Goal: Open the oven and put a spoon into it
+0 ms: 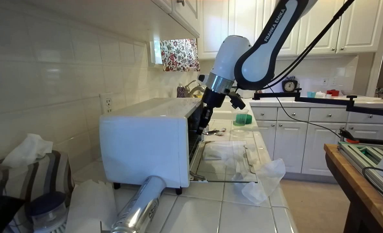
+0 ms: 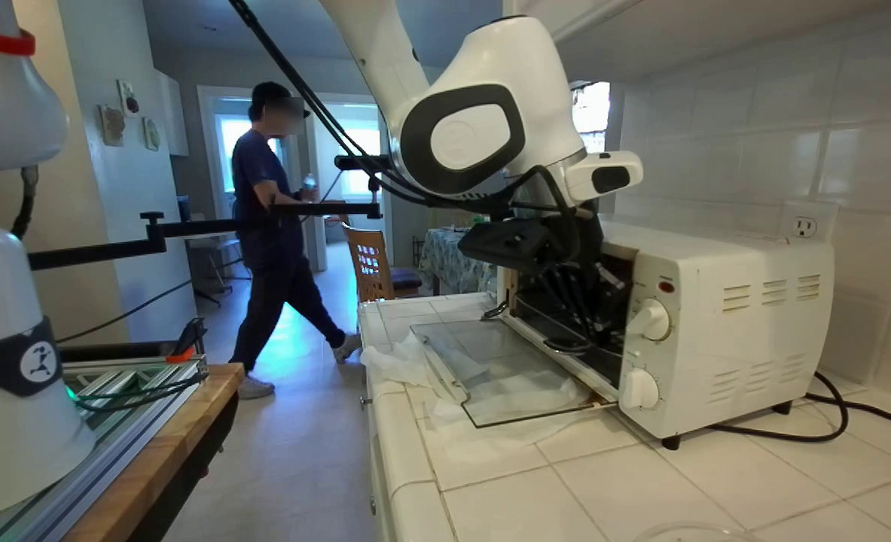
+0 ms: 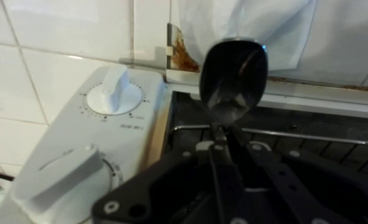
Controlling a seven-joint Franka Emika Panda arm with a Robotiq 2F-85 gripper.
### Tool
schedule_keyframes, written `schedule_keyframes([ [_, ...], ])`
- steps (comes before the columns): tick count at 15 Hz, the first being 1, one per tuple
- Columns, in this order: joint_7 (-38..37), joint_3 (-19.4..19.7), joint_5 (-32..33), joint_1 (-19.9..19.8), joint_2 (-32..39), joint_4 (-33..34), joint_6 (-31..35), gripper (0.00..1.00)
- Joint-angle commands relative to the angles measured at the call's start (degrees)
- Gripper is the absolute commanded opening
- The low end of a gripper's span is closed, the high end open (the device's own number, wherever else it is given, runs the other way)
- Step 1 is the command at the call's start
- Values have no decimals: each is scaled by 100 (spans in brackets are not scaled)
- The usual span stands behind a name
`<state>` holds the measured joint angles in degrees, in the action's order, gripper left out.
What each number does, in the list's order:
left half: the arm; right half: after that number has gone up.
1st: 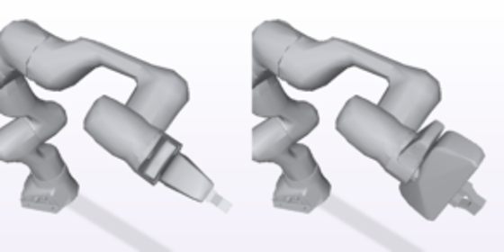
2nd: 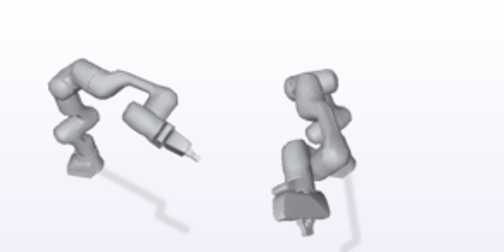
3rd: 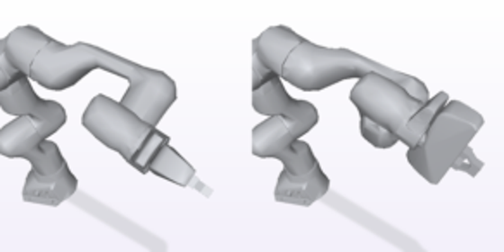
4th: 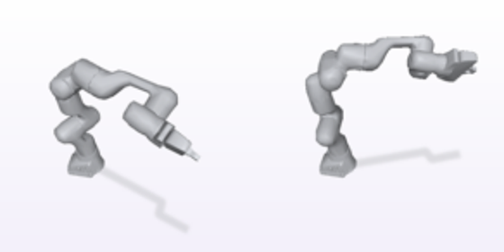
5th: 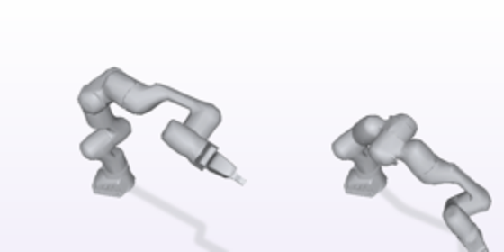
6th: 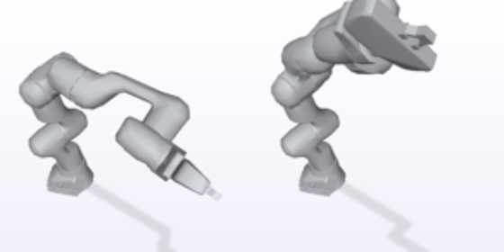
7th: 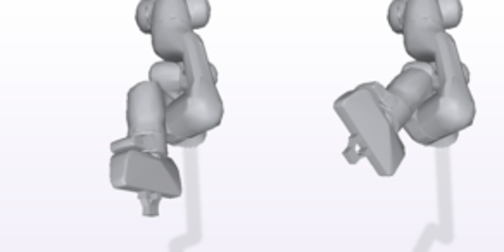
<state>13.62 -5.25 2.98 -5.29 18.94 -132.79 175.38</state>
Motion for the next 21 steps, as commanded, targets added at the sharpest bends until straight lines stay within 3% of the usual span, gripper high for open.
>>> schedule_keyframes([
  [1,-20,279,367,217,138,61,415,2],
  [11,-13,752,463,769,282,-59,1384,2],
  [13,-110,593,556,605,246,-37,1175,2],
  [14,-110,592,556,613,257,-37,1176,9],
  [18,-113,591,555,609,257,-35,1172,9],
  [19,-113,591,555,609,257,-35,1172,2],
  [20,-94,610,571,625,255,-47,1189,2],
  [21,-9,849,441,863,286,-47,1273,2],
])
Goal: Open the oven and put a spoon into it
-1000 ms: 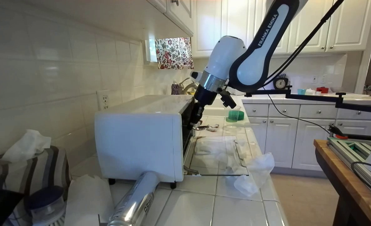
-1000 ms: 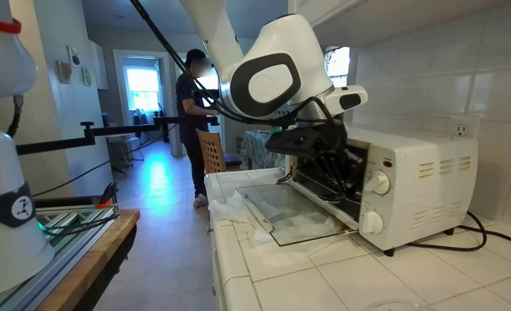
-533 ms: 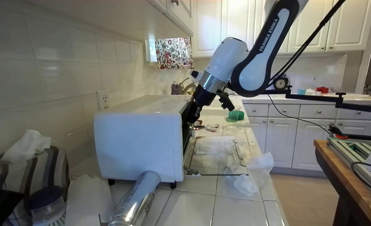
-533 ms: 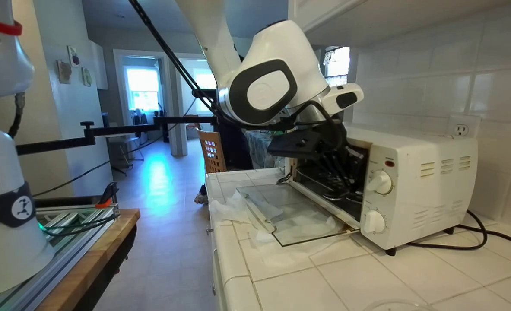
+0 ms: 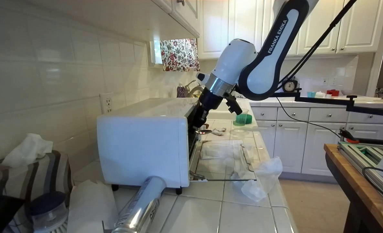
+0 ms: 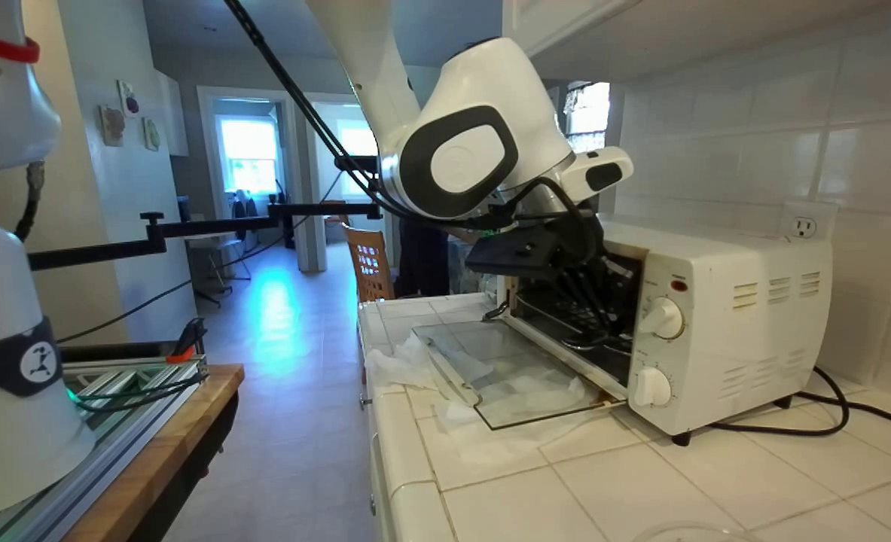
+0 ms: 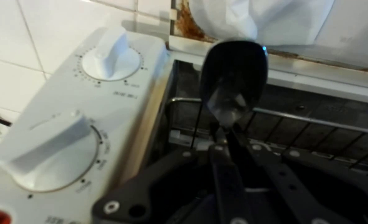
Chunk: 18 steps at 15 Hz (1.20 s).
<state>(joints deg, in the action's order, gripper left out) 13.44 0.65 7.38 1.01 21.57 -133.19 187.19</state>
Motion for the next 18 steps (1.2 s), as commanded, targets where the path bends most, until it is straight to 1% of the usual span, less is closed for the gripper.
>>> schedule_keyframes([
  [1,-65,165,139,126,34,-5,77,2],
  [2,27,304,18,277,67,-5,151,2],
  [5,88,652,45,646,149,-4,308,2],
  [7,118,867,18,896,267,21,530,2],
  [15,166,1295,-116,1468,473,-82,1419,2],
  [18,152,1392,-89,1583,552,-32,1467,2],
])
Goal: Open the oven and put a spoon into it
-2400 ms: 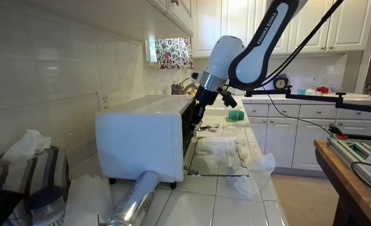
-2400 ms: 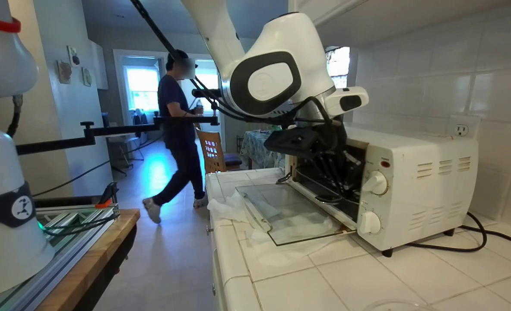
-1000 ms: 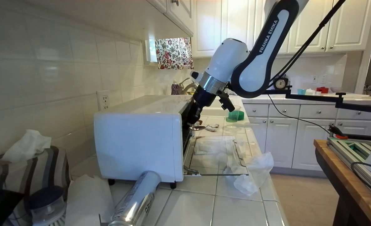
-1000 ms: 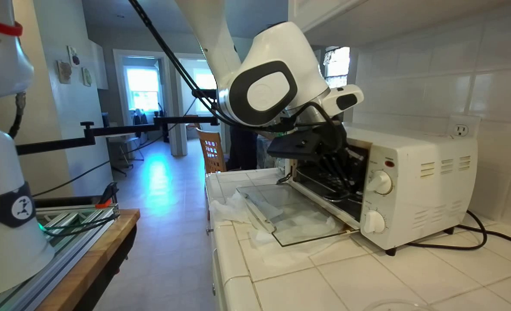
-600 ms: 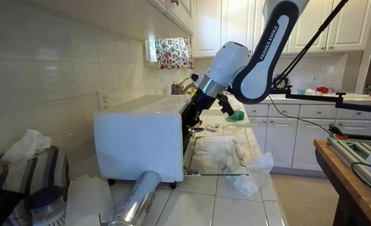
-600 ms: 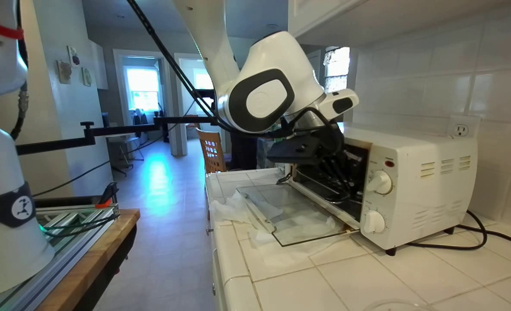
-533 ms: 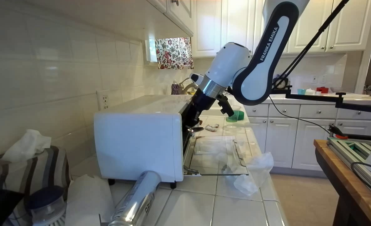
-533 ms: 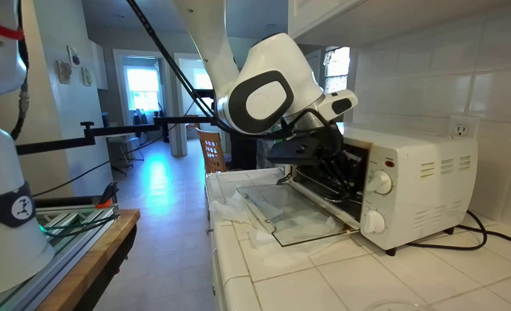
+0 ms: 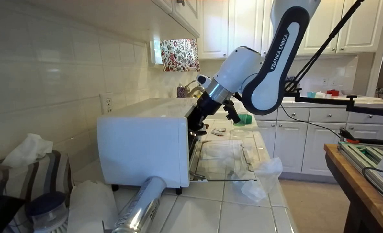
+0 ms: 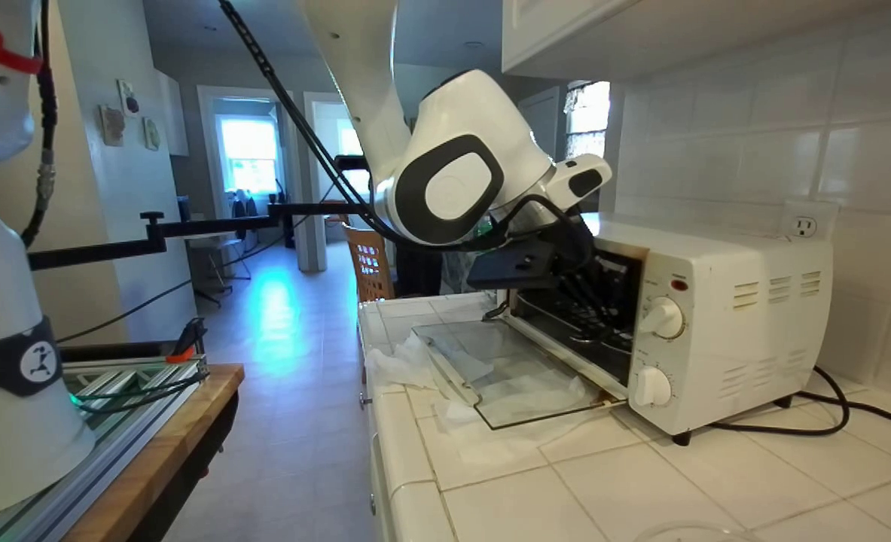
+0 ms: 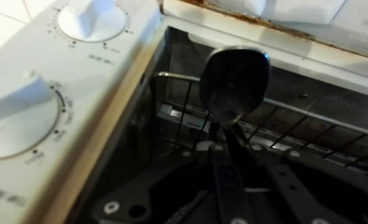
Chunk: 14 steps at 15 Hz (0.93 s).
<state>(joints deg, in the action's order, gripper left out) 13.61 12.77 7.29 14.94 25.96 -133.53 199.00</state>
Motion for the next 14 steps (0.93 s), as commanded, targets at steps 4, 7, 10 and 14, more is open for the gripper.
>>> schedule_keyframes([
  [4,96,209,-46,214,197,62,307,2],
  [7,79,274,-77,275,207,82,282,36],
  [10,78,315,-62,307,209,64,284,56],
  [14,77,314,-47,326,206,59,267,86],
])
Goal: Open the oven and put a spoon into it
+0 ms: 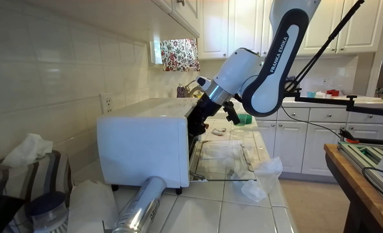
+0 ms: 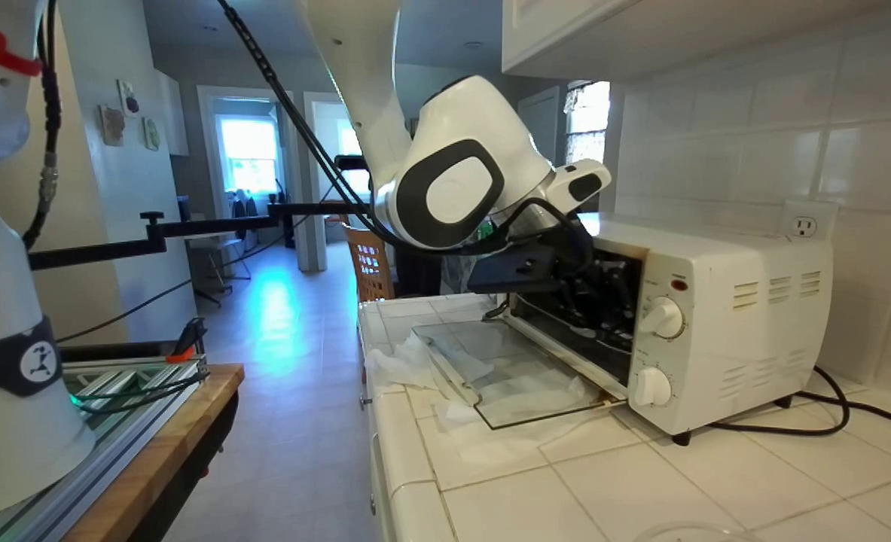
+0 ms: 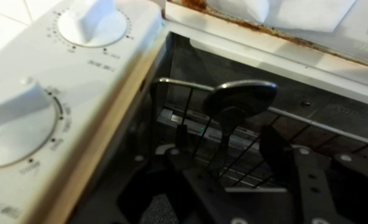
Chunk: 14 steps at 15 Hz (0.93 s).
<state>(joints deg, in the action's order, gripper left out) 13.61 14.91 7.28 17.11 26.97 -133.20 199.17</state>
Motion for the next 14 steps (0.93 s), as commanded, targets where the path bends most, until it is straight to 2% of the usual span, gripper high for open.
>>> schedule_keyframes([
  [1,68,78,-26,87,100,25,246,92],
  [2,55,27,15,49,67,4,228,99],
  [8,-110,-47,-42,54,-233,-163,-344,100],
  [11,-130,216,-239,299,-281,-224,-272,100],
  [14,-23,634,-505,765,-309,-336,-118,100],
])
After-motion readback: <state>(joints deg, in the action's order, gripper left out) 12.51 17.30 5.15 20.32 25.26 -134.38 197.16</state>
